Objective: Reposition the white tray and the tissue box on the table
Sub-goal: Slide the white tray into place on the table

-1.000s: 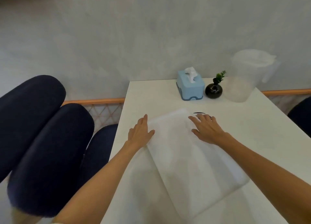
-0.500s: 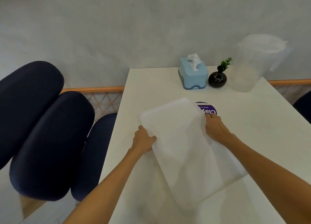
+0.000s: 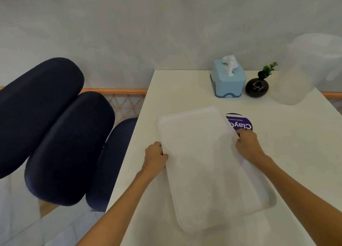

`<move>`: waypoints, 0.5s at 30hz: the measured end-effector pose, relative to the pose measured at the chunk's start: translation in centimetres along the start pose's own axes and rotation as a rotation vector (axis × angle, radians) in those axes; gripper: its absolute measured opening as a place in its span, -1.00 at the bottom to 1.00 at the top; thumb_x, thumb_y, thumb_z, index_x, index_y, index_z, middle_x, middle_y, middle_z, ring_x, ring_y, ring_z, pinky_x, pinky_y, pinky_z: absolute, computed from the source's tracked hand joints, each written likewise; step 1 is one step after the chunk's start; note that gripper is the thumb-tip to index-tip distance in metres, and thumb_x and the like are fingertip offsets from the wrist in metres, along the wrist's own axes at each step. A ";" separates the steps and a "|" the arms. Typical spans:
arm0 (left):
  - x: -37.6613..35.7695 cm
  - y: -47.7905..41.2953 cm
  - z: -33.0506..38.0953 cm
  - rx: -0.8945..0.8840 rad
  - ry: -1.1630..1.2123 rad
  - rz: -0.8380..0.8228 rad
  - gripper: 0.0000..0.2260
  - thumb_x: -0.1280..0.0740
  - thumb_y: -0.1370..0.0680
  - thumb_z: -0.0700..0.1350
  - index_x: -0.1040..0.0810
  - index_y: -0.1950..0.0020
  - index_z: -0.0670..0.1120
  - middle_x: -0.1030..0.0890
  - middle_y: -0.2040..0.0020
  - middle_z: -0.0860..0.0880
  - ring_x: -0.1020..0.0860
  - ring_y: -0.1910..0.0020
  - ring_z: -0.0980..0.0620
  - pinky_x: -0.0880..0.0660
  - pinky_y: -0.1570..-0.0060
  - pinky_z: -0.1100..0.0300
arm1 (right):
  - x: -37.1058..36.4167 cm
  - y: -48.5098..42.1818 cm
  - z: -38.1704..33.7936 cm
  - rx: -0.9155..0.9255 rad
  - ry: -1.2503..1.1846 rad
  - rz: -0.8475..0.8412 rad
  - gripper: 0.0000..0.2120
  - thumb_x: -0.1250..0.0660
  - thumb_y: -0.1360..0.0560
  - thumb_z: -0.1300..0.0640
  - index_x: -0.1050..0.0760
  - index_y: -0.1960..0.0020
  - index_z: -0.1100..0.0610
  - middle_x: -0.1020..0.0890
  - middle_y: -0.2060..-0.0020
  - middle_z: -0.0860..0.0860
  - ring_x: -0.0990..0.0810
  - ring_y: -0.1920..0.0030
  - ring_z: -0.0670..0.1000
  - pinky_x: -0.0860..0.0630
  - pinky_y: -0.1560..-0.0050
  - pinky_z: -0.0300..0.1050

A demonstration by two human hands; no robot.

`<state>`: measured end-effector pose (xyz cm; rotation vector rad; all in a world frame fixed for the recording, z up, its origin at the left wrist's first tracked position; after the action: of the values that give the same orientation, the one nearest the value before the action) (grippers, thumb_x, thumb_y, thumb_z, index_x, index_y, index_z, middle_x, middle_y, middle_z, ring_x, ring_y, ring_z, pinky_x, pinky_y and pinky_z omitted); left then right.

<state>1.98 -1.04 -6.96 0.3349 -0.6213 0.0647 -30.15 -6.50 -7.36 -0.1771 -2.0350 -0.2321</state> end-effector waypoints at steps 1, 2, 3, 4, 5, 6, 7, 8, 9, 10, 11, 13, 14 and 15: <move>0.6 -0.5 0.0 -0.011 -0.026 0.015 -0.76 -0.31 -0.47 -0.36 -0.51 -0.13 -0.26 -0.53 0.17 -0.11 -0.59 0.00 -0.24 -0.60 0.00 -0.16 | -0.2 -0.1 -0.3 0.005 -0.009 -0.003 -0.76 -0.13 -0.39 0.45 -0.55 0.06 0.38 -0.64 0.11 0.31 -0.48 0.19 0.21 -0.35 0.19 -0.11; 1.1 -1.1 0.0 -0.024 -0.053 0.031 -0.80 -0.31 -0.48 -0.36 -0.52 -0.10 -0.25 -0.56 0.14 -0.16 -0.59 0.02 -0.24 -0.60 0.00 -0.14 | -0.5 -0.2 -0.8 0.016 -0.020 -0.006 -0.76 -0.13 -0.39 0.45 -0.55 0.07 0.38 -0.63 0.12 0.30 -0.45 0.21 0.17 -0.33 0.21 -0.11; 1.6 -1.7 -0.1 -0.033 -0.086 0.047 -0.84 -0.31 -0.49 -0.35 -0.53 -0.05 -0.21 -0.58 0.11 -0.19 -0.59 0.04 -0.22 -0.59 -0.01 -0.10 | -0.7 -0.2 -1.3 0.023 -0.030 -0.011 -0.77 -0.13 -0.39 0.46 -0.54 0.07 0.39 -0.63 0.13 0.31 -0.43 0.22 0.16 -0.33 0.22 -0.11; 2.1 -2.2 -0.1 -0.037 -0.116 0.060 -0.86 -0.30 -0.49 -0.35 -0.52 -0.01 -0.18 -0.58 0.09 -0.20 -0.58 0.07 -0.19 -0.58 0.01 -0.03 | -1.0 -0.2 -1.7 0.028 -0.037 -0.016 -0.77 -0.14 -0.39 0.46 -0.54 0.07 0.40 -0.62 0.13 0.31 -0.42 0.22 0.16 -0.32 0.23 -0.11; 2.6 -2.8 -0.3 -0.036 -0.136 0.068 -0.86 -0.30 -0.50 -0.35 -0.53 -0.01 -0.18 -0.58 0.09 -0.20 -0.56 0.11 -0.14 -0.55 0.06 0.03 | -1.2 -0.2 -2.3 0.033 -0.040 -0.019 -0.78 -0.14 -0.38 0.47 -0.53 0.07 0.40 -0.62 0.14 0.31 -0.42 0.23 0.15 -0.32 0.24 -0.11; 3.0 -3.4 -0.5 -0.035 -0.147 0.072 -0.85 -0.29 -0.51 -0.35 -0.55 -0.05 -0.22 -0.58 0.09 -0.18 -0.53 0.12 -0.09 -0.51 0.10 0.09 | -1.4 -0.2 -2.8 0.039 -0.041 -0.021 -0.78 -0.14 -0.38 0.48 -0.53 0.08 0.41 -0.62 0.15 0.30 -0.42 0.23 0.15 -0.31 0.27 -0.13; 3.5 -4.0 -0.7 -0.033 -0.158 0.075 -0.83 -0.28 -0.52 -0.35 -0.55 -0.09 -0.25 -0.57 0.11 -0.15 -0.52 0.13 -0.06 -0.47 0.11 0.13 | -1.6 -0.2 -3.4 0.043 -0.039 -0.022 -0.80 -0.14 -0.37 0.49 -0.51 0.11 0.41 -0.61 0.18 0.29 -0.43 0.23 0.15 -0.29 0.34 -0.13; 4.0 -4.6 -0.8 -0.033 -0.171 0.078 -0.82 -0.28 -0.52 -0.35 -0.55 -0.11 -0.26 -0.55 0.12 -0.13 -0.51 0.12 -0.05 -0.44 0.11 0.16 | -1.8 -0.1 -3.9 0.045 -0.036 -0.020 -0.82 -0.14 -0.37 0.50 -0.49 0.14 0.39 -0.60 0.20 0.28 -0.44 0.23 0.17 -0.28 0.38 -0.15; 4.5 -5.2 -0.8 -0.034 -0.182 0.075 -0.82 -0.27 -0.52 -0.35 -0.55 -0.09 -0.24 -0.54 0.13 -0.11 -0.50 0.13 -0.04 -0.43 0.11 0.18 | -1.8 -0.1 -4.5 0.043 -0.035 -0.016 -0.83 -0.14 -0.38 0.50 -0.48 0.13 0.39 -0.59 0.20 0.28 -0.46 0.21 0.19 -0.31 0.38 -0.14; 5.0 -5.8 -0.8 -0.040 -0.191 0.072 -0.84 -0.27 -0.52 -0.35 -0.56 -0.06 -0.23 -0.52 0.17 -0.10 -0.49 0.15 -0.03 -0.43 0.13 0.18 | -1.9 -0.1 -5.2 0.041 -0.035 -0.009 -0.82 -0.15 -0.39 0.49 -0.49 0.09 0.40 -0.60 0.16 0.30 -0.50 0.17 0.22 -0.39 0.31 -0.11; 5.5 -6.5 -0.9 -0.049 -0.203 0.067 -0.87 -0.26 -0.52 -0.35 -0.56 0.00 -0.22 -0.49 0.22 -0.08 -0.47 0.20 -0.02 -0.43 0.16 0.19 | -2.0 0.0 -5.8 0.036 -0.034 -0.002 -0.79 -0.17 -0.41 0.48 -0.50 0.01 0.43 -0.61 0.10 0.31 -0.55 0.11 0.26 -0.45 0.20 -0.06; 6.4 -7.7 -0.9 -0.068 -0.243 0.057 -0.91 -0.27 -0.51 -0.34 -0.52 0.15 -0.21 -0.42 0.33 -0.02 -0.41 0.34 0.05 -0.41 0.29 0.27 | -2.4 0.0 -6.8 0.020 -0.030 0.007 -0.76 -0.18 -0.43 0.47 -0.50 -0.07 0.44 -0.61 0.02 0.32 -0.58 0.02 0.28 -0.47 0.13 -0.05; 6.8 -8.2 -0.9 -0.080 -0.260 0.050 -0.91 -0.27 -0.51 -0.34 -0.50 0.18 -0.22 -0.40 0.36 0.00 -0.38 0.38 0.08 -0.39 0.33 0.29 | -2.6 0.0 -7.3 0.010 -0.031 0.011 -0.75 -0.18 -0.44 0.47 -0.50 -0.08 0.44 -0.61 0.01 0.33 -0.58 0.02 0.28 -0.47 0.14 -0.05; 7.2 -8.8 -1.0 -0.091 -0.270 0.040 -0.91 -0.27 -0.51 -0.34 -0.51 0.18 -0.23 -0.39 0.37 0.01 -0.37 0.39 0.10 -0.40 0.31 0.27 | -2.8 0.0 -7.6 -0.006 -0.033 0.013 -0.75 -0.18 -0.44 0.46 -0.50 -0.08 0.44 -0.61 0.01 0.33 -0.57 0.02 0.28 -0.46 0.15 -0.05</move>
<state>9.78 -9.31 -6.08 0.2443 -0.8961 0.0291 -22.29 -8.41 -6.44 -0.1992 -2.0654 -0.2289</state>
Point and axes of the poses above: each hand's wrist, its own y-axis away from the middle knuckle, its own x-axis out of the back of the hand, z = x × y, the point moved 7 cm from there along -y, towards the middle knuckle
